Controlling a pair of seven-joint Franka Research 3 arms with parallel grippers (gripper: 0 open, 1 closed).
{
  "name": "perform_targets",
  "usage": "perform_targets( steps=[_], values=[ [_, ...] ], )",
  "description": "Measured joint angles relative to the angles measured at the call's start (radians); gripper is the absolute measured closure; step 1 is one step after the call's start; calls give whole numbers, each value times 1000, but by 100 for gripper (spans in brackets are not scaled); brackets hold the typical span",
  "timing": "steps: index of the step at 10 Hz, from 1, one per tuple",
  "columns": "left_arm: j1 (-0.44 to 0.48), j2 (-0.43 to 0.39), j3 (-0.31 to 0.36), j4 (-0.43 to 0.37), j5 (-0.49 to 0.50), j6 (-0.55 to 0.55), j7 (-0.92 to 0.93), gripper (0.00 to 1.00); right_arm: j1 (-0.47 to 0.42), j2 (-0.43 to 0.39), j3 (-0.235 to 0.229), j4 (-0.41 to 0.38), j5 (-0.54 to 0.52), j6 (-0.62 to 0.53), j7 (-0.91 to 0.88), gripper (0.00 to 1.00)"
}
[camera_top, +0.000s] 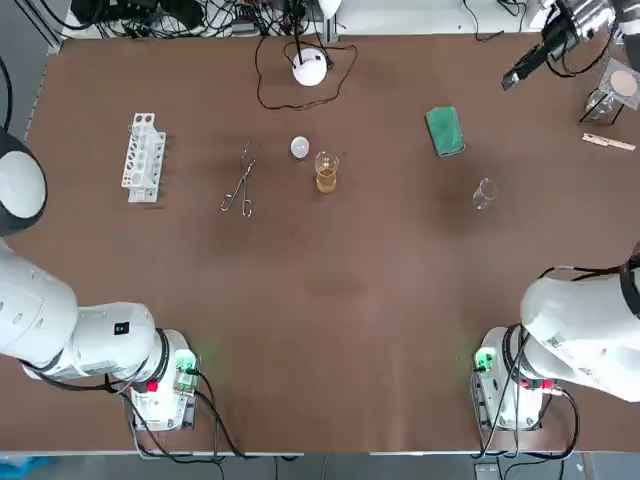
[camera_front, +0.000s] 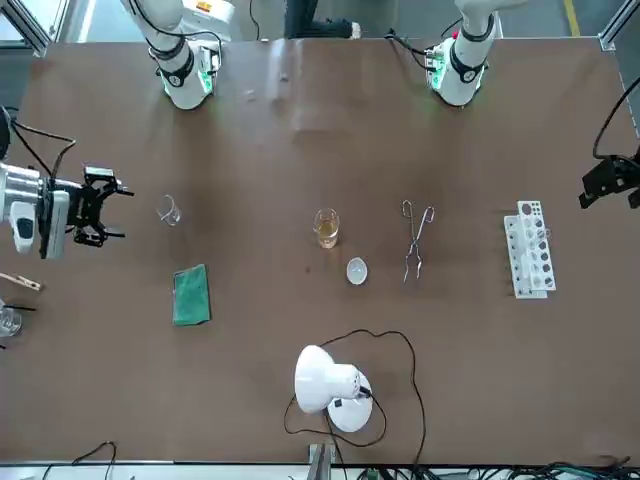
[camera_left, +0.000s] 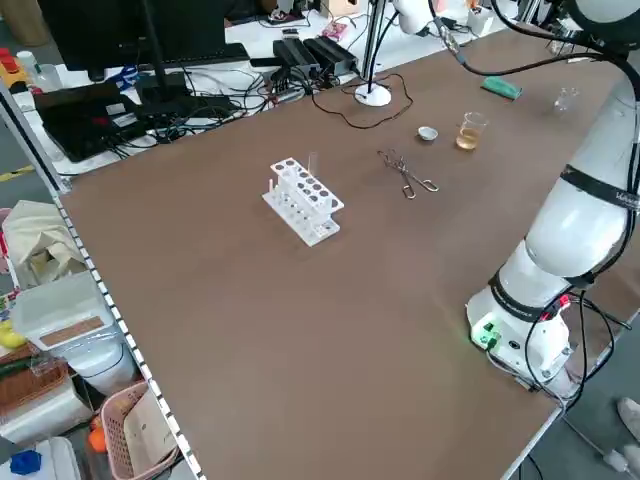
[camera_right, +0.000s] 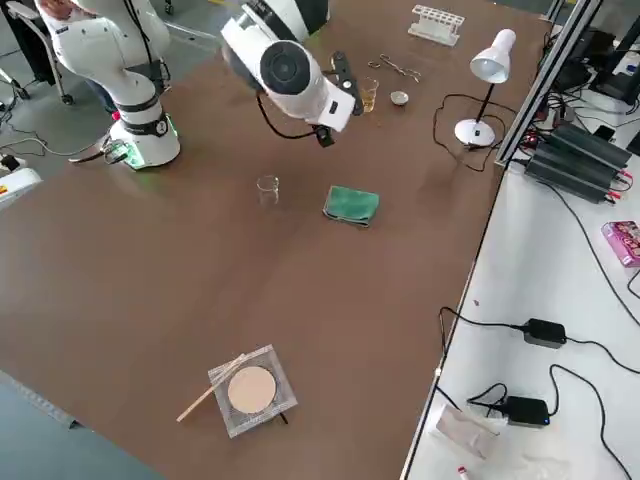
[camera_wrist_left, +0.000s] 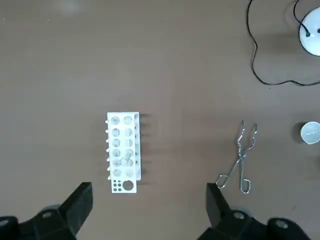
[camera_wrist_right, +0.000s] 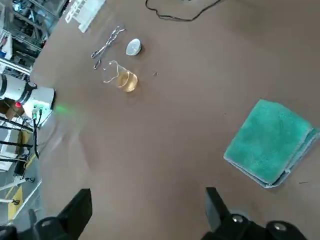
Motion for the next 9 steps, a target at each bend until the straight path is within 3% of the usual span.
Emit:
perform_targets(
  steps=[2,3,4,6,7,8,9],
  values=[
    [0,0,0,0,0,0,0,0,42,-7,-7,32,-44,1,136,0],
    [0,0,0,0,0,0,0,0,92,-9,-38,48,-69,4,195,0],
    [0,0,0,0,0,0,0,0,188,-12,-119,66,-90,6,255,0],
    [0,0,0,0,0,0,0,0,449,-15,-357,101,-106,8,355,0],
    [0,0,0,0,0,0,0,0,549,-15,-446,112,-118,10,413,0],
    [0,0,0,0,0,0,0,0,605,-15,-488,126,-168,16,500,0],
    [0,0,0,0,0,0,0,0,634,-16,-495,153,-236,18,613,0]
  ],
)
